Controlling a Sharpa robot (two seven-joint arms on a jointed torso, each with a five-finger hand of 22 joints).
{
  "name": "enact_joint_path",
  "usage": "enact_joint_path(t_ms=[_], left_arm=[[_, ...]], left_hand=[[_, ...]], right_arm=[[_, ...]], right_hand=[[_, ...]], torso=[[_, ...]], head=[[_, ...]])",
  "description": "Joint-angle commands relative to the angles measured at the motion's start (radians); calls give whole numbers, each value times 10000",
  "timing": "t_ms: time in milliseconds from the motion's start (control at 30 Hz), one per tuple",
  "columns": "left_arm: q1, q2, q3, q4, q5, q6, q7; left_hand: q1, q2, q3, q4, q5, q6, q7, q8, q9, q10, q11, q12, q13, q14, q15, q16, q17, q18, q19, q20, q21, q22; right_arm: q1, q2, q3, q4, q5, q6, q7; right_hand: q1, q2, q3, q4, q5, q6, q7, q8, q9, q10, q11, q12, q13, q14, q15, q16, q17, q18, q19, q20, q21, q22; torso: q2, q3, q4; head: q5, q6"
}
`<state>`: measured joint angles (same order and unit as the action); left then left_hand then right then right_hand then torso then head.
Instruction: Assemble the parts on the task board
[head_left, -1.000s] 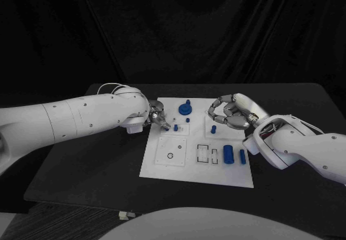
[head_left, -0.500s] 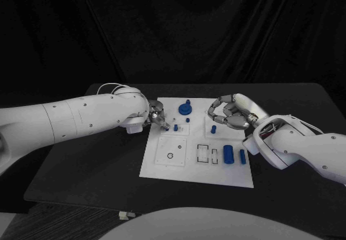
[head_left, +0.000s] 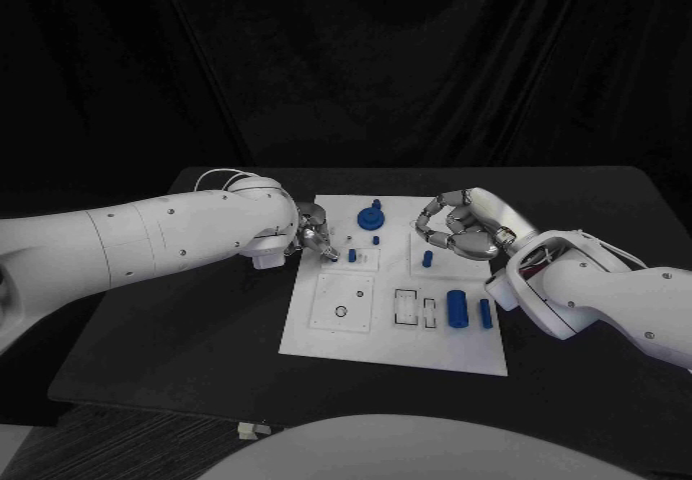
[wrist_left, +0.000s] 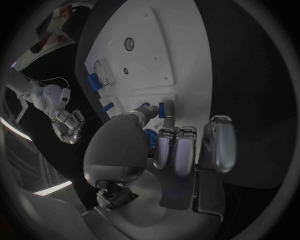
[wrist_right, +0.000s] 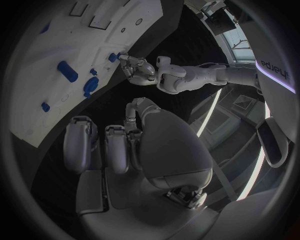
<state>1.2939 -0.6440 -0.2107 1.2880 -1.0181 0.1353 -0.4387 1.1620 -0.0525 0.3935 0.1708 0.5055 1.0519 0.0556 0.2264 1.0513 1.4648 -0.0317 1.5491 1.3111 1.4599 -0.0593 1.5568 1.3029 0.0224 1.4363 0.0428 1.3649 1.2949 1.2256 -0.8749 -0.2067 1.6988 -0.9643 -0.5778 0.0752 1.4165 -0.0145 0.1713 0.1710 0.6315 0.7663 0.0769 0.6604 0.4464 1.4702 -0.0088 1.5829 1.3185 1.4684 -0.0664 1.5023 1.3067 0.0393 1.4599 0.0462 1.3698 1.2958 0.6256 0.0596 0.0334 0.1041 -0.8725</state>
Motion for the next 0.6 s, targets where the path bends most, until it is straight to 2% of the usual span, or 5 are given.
enact_joint_path(t_ms=[33, 200, 433, 567, 600], left_arm=[[-89, 43, -15, -26, -6, 105, 204], [-128, 99, -15, -68, -6, 39, 277], [-148, 145, -15, -147, -7, 1, 362], [-154, 161, -15, -190, -6, 31, 418], [-155, 165, -15, -199, -6, 39, 431]], left_hand=[[85, 224, 794, -262, 438, -39, -210, 236, 153, 1060, -9, 216, 2597, 1109, -142, 140, 2679, 335, -129, -36, -95, 2012], [85, 223, 797, -295, 377, -58, -197, 233, 159, 1060, 0, 216, 2597, 1109, -136, 140, 2679, 339, -142, -33, -115, 2006], [-67, 297, 729, -299, -200, -196, -141, 144, 127, 1060, 57, 216, 2597, 1109, -89, 140, 2679, 350, -179, 8, -181, 1988], [-239, 369, 587, -189, -886, -230, -119, 33, 31, 1060, 87, 216, 2597, 1109, -52, 140, 2679, 360, -207, 44, -231, 1975], [-385, 384, 431, -70, -1481, -200, -120, -10, -20, 1060, 99, 216, 2597, 1109, -37, 140, 2679, 365, -220, 60, -256, 1969]], right_arm=[[-26, 7, 8, 3, -44, 23, -158], [-29, 14, 8, 2, -44, 25, -155], [-36, 8, 8, 4, -44, 22, -149], [-48, 5, 8, 0, -44, 25, -147], [-52, 6, 8, -1, -44, 26, -147]], right_hand=[[-207, -14, 439, -12, 348, -39, -83, 231, -82, 1006, 3, -121, 2523, 695, -56, -36, 967, 105, 114, -68, 12, 2094], [-207, -14, 439, -12, 348, -39, -83, 231, -82, 1006, 3, -121, 2523, 695, -56, -36, 967, 105, 114, -68, 12, 2094], [-218, -15, 453, -17, 359, -57, -78, 234, -90, 1006, 7, -121, 2523, 692, -54, -44, 952, 104, 116, -68, 12, 2094], [-218, -15, 453, -17, 359, -57, -78, 234, -90, 1006, 7, -121, 2523, 692, -54, -44, 952, 104, 116, -68, 12, 2094], [-218, -15, 453, -17, 359, -57, -78, 234, -90, 1006, 7, -121, 2523, 692, -54, -44, 952, 104, 116, -68, 12, 2094]], torso=[[2, 0, 3], [-2, 1, 3], [-1, 0, 2], [1, 0, 0], [2, 0, 0]], head=[[-9, -2], [-11, -2], [-20, -2], [-17, -2], [-17, -2]])
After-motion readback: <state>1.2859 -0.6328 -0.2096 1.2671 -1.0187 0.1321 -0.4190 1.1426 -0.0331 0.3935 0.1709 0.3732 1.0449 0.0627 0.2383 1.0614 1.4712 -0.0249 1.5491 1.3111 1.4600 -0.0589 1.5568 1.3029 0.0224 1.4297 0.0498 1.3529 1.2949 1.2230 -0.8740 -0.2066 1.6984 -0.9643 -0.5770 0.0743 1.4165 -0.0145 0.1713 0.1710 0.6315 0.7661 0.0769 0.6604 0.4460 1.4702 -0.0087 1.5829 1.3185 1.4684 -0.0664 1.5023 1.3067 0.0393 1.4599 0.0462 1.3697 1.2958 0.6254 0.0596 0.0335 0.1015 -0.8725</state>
